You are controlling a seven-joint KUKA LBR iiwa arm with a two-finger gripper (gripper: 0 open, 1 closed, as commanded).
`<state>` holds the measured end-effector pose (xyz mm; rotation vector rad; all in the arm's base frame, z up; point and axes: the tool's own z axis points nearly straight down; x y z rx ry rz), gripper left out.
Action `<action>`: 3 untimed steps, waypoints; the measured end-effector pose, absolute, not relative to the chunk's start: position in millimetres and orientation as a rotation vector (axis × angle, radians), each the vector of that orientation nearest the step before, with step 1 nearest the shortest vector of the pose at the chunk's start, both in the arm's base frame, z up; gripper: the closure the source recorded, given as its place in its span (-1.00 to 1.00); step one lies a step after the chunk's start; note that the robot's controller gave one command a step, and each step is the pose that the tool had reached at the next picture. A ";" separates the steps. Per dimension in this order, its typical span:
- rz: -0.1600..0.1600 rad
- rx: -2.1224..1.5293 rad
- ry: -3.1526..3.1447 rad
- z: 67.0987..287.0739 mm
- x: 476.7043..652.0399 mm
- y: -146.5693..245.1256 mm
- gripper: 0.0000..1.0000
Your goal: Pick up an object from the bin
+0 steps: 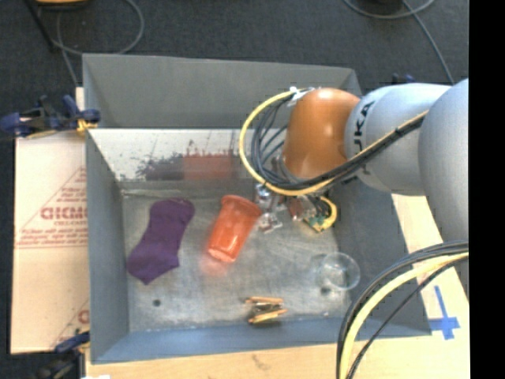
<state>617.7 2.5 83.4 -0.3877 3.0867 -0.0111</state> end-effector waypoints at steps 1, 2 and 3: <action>-0.011 -0.387 3.087 83.3 617.7 2.5 1.00; -0.001 -0.434 3.112 121.4 615.2 11.4 1.00; 0.001 -0.313 3.121 231.0 622.3 2.5 1.00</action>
Offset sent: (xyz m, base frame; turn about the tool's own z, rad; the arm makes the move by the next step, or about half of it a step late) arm 0.0125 0.0239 0.1363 -0.0812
